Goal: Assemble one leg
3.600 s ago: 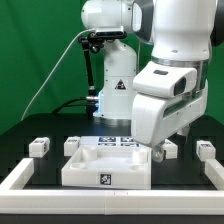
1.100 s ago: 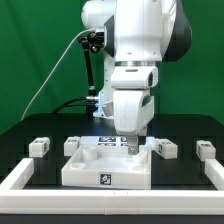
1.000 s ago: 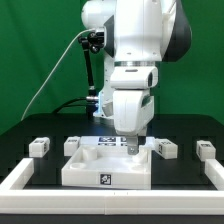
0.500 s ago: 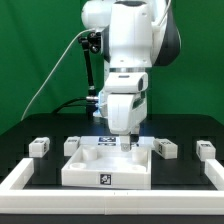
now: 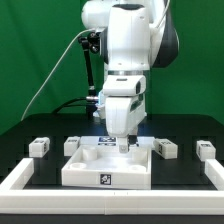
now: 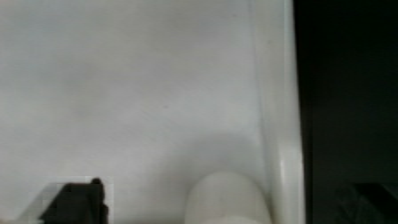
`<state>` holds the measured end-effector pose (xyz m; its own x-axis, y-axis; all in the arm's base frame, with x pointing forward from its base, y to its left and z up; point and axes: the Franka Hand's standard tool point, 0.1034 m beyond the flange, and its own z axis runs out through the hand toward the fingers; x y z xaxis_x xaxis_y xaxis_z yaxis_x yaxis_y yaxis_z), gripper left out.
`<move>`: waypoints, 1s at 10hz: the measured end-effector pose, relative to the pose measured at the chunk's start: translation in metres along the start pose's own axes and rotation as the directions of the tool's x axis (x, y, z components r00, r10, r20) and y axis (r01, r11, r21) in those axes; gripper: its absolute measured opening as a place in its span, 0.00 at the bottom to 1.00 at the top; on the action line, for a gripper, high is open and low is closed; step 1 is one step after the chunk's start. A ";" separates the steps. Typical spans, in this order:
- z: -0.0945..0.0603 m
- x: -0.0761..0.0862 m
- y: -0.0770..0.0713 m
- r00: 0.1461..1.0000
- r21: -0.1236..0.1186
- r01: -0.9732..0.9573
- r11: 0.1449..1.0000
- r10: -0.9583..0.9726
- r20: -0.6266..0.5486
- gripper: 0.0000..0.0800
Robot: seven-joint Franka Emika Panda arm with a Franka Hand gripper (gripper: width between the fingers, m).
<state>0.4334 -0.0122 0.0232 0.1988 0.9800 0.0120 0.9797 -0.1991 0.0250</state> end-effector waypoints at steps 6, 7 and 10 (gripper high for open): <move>0.017 -0.015 -0.010 1.000 0.032 0.011 0.999 -0.011 -0.001 0.81; 0.017 -0.015 -0.010 1.000 0.032 0.010 0.999 -0.010 -0.001 0.81; 0.017 -0.015 -0.010 1.000 0.032 0.010 0.999 -0.010 -0.001 0.49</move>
Offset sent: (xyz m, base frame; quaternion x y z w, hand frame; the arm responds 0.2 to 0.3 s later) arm -0.0063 -0.0031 -0.0118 -0.0021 0.0142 -0.0107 0.9998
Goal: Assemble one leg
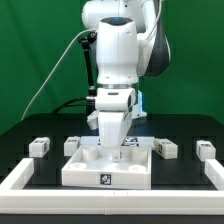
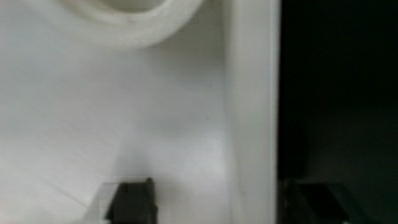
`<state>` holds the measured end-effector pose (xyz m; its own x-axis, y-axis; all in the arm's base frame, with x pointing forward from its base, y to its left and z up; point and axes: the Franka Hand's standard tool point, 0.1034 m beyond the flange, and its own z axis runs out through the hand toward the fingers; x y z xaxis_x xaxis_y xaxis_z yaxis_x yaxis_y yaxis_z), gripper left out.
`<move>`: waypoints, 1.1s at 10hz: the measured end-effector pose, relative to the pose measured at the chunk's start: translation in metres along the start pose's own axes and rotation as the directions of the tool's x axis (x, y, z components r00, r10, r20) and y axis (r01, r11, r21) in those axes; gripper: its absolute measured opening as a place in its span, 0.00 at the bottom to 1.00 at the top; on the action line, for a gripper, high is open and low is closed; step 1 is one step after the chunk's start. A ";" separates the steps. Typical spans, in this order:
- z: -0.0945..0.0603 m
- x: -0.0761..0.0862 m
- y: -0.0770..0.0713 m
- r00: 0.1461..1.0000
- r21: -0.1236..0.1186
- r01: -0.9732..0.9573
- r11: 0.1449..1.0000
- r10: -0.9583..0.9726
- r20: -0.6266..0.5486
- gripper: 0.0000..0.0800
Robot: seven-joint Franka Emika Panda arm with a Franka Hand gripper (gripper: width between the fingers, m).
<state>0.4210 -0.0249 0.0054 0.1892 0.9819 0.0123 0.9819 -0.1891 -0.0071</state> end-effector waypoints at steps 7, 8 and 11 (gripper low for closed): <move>0.000 0.000 0.000 1.000 0.000 -0.001 1.000 0.001 0.000 0.07; 0.000 0.000 0.000 1.000 0.000 0.000 1.000 0.000 0.000 0.07; -0.001 0.002 0.015 0.995 -0.001 0.104 0.995 -0.104 0.003 0.07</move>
Offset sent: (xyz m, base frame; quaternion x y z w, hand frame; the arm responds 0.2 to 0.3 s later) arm 0.0000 0.0000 0.0000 0.0000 0.0000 0.0000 1.0000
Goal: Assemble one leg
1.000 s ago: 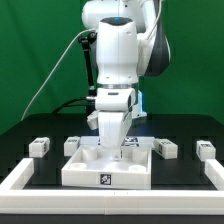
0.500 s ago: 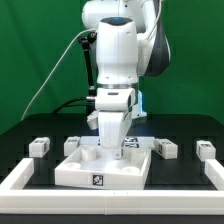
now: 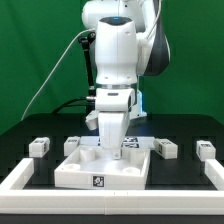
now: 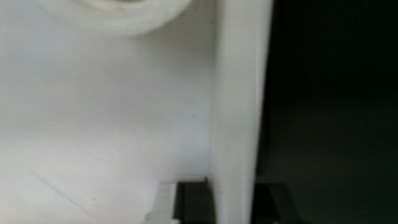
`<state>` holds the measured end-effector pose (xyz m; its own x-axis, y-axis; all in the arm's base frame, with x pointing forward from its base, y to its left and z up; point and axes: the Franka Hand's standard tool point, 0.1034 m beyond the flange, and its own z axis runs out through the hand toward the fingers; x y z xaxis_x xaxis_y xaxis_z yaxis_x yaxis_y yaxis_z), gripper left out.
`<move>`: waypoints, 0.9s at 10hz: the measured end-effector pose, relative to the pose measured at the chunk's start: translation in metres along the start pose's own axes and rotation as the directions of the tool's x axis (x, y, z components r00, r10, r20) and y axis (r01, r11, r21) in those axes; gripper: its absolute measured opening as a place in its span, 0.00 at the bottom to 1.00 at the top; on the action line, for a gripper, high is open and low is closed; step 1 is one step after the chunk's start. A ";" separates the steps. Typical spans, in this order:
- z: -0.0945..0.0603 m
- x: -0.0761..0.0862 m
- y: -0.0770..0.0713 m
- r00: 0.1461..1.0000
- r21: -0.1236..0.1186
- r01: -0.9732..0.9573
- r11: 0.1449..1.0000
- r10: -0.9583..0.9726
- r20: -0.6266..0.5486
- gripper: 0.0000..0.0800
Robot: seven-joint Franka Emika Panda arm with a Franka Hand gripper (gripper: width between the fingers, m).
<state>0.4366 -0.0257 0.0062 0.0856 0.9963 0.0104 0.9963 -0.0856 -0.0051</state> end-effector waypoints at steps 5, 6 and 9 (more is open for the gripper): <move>0.001 0.023 0.006 0.994 -0.010 0.107 0.994 -0.107 -0.001 0.07; 0.001 0.023 0.006 0.994 -0.010 0.107 0.994 -0.107 -0.001 0.07; 0.001 0.044 0.009 0.992 -0.009 0.129 0.992 -0.129 -0.003 0.07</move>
Offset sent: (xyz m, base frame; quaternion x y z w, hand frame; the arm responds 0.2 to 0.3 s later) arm 0.0000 0.0000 0.0000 0.0000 0.0000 0.0000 1.0000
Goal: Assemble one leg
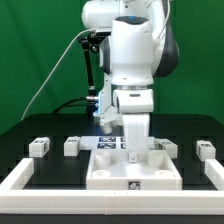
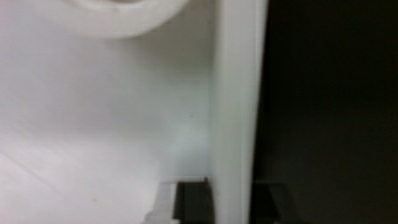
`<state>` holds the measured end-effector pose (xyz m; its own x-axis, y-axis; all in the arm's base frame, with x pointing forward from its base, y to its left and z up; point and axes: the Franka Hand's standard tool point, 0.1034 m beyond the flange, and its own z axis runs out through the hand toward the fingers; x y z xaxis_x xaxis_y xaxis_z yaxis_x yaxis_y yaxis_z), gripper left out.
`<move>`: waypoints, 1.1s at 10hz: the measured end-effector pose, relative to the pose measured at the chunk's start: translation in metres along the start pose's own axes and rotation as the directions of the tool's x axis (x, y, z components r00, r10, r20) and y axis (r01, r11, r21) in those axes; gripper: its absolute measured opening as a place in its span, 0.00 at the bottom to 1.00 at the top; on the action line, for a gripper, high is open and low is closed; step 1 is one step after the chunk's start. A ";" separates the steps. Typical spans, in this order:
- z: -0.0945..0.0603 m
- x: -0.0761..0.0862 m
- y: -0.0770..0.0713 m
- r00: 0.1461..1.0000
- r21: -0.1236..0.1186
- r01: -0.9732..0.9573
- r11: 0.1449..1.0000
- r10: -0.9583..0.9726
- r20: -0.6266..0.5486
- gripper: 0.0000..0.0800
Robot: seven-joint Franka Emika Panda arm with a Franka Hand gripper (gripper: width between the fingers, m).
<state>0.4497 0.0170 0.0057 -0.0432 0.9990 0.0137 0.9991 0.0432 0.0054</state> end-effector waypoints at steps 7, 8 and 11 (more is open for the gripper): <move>0.001 0.048 0.030 1.000 -0.005 -0.013 1.000 0.013 -0.023 0.07; 0.001 0.052 0.034 0.999 -0.004 -0.033 0.999 0.033 -0.026 0.07; 0.001 0.057 0.035 0.995 0.009 -0.093 0.996 0.093 -0.022 0.07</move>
Offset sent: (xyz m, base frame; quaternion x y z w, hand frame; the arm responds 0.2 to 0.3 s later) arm 0.0217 0.0370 -0.0050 -0.0031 0.0097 -0.0048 0.9999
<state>0.4824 0.0756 0.0061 0.0500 0.9981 0.0360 0.9987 -0.0499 -0.0044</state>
